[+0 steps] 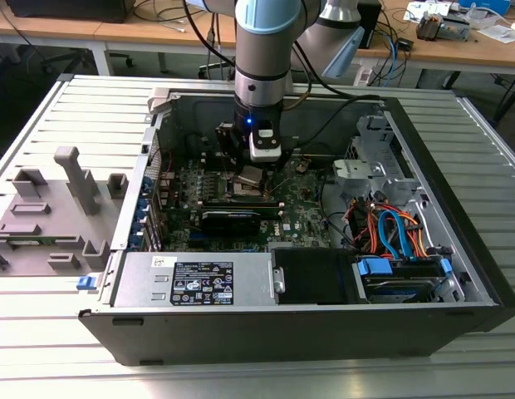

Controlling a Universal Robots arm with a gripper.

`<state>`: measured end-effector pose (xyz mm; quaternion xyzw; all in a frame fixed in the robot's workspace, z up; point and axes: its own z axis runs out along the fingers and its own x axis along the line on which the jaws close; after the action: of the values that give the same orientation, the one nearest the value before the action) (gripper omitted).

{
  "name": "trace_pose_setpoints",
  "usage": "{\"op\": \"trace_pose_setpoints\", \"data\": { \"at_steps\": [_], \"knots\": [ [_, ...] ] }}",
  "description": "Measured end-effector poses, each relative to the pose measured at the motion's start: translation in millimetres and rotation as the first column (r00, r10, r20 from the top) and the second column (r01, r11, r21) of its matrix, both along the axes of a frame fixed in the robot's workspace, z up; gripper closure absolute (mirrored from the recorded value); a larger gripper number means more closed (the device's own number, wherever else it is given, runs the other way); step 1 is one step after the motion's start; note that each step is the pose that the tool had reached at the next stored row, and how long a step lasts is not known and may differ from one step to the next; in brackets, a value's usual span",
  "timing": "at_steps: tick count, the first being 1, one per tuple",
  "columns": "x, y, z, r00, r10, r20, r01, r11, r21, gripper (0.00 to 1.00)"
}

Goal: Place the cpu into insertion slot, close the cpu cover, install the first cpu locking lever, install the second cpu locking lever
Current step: 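Place the cpu into insertion slot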

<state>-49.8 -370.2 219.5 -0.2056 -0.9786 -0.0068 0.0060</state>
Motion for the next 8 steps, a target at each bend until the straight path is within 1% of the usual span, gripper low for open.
{"op": "trace_pose_setpoints", "data": {
  "at_steps": [8],
  "knots": [
    [0.0, 0.0, 0.0, 0.9998, -0.018, 0.0, 0.018, 0.9998, 0.0, 0.45]
  ]
}}
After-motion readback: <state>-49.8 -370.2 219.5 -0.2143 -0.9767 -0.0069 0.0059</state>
